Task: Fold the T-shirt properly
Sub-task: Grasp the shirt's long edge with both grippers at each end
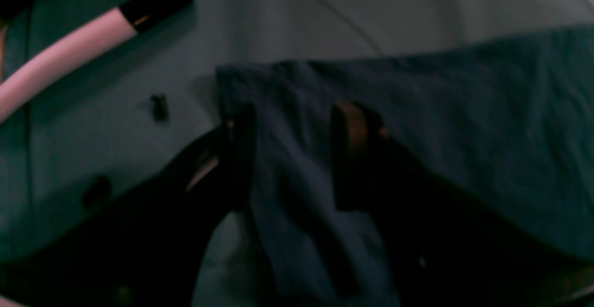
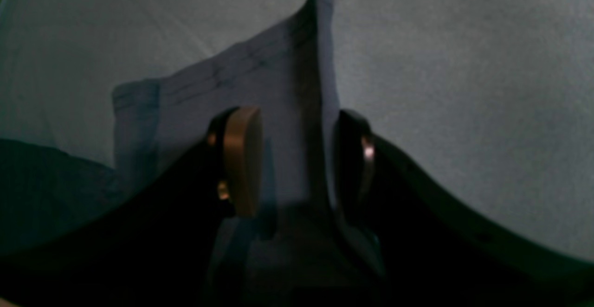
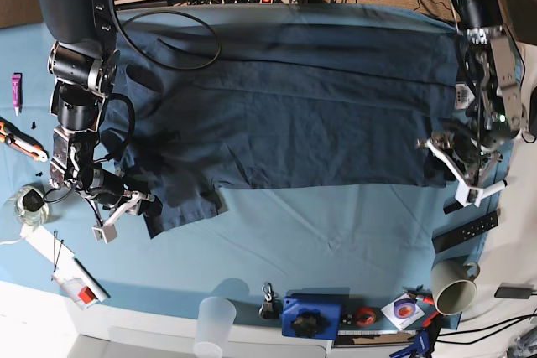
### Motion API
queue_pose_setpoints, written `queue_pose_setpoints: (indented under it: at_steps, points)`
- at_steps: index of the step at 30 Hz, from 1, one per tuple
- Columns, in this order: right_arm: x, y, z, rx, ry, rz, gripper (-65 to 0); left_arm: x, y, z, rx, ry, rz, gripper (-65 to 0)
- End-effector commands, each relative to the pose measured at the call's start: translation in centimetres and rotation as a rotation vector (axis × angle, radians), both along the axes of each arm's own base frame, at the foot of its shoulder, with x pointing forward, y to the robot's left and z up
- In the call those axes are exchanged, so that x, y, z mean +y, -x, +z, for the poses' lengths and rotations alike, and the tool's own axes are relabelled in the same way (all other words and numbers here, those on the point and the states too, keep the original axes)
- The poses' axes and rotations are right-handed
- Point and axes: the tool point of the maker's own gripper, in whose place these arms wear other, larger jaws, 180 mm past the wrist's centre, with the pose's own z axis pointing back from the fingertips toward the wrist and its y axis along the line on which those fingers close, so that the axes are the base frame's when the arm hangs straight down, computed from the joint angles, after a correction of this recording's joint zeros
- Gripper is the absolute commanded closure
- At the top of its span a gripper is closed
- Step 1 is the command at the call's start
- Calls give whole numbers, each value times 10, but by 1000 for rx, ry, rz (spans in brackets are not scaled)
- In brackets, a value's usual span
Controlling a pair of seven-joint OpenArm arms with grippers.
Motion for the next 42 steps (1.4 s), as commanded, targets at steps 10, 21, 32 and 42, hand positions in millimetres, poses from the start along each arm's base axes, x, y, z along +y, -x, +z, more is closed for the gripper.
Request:
queue_pose_setpoints:
  at_steps: [10, 21, 32, 42]
  points:
    - [-5, -4, 5, 3, 31, 5, -258, 16, -23, -24, 84, 69, 63, -258]
    - [-2, 2, 0, 49, 35, 27, -21, 6, -6, -55, 184, 130, 73, -69]
    - [-19, -3, 19, 80, 118, -6, 0, -1, -3, -49, 208, 165, 61, 0]
    - [-19, -23, 67, -45, 159, 13, 0, -17, -7, -11, 185, 206, 5, 0]
